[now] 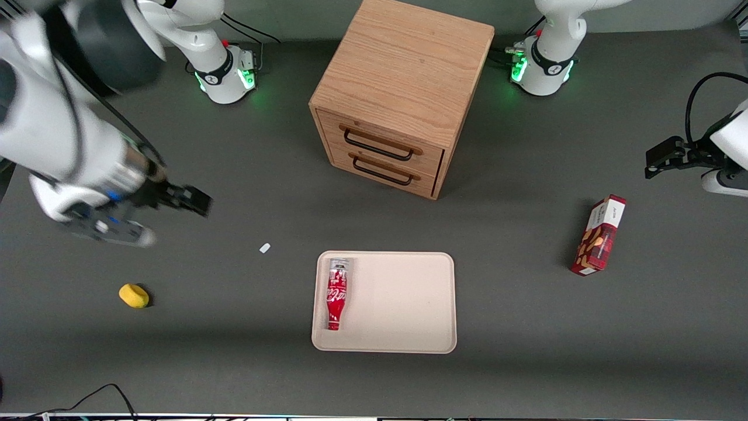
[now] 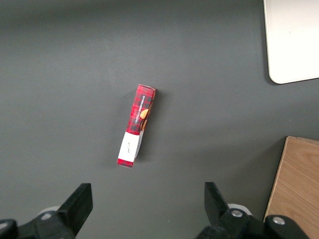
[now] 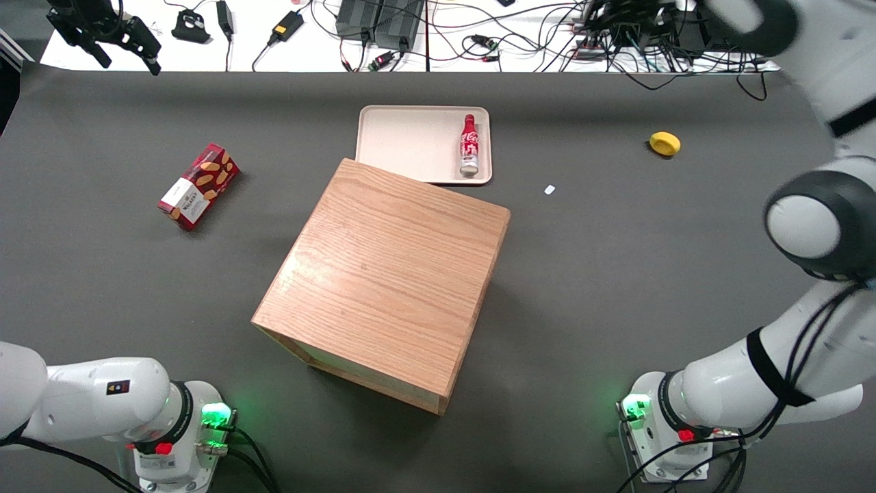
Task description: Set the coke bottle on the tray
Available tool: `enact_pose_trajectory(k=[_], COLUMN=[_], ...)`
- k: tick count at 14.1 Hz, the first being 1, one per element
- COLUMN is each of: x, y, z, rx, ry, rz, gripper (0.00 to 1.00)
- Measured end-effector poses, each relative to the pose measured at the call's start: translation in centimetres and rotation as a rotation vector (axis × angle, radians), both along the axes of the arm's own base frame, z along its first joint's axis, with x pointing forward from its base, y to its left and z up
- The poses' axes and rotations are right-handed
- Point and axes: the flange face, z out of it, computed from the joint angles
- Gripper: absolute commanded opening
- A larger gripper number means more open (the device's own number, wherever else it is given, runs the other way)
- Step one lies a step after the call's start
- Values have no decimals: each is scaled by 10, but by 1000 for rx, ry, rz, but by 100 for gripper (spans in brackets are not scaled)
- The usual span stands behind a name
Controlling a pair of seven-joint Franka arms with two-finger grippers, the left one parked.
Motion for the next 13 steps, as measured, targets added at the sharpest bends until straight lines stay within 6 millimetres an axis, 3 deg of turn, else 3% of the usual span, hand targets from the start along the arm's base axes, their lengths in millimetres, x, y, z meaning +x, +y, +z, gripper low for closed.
enact_pose_trajectory(k=[2, 4, 8, 10, 13], x=[-38, -73, -130, -145, -144], y=[-13, -29, -60, -64, -84], z=[31, 40, 14, 6, 6], rx=[-13, 35, 72, 69, 82], ry=[5, -2, -63, -67, -68], rz=[-23, -61, -112, -106, -84], gripper=[100, 100, 100, 100, 100])
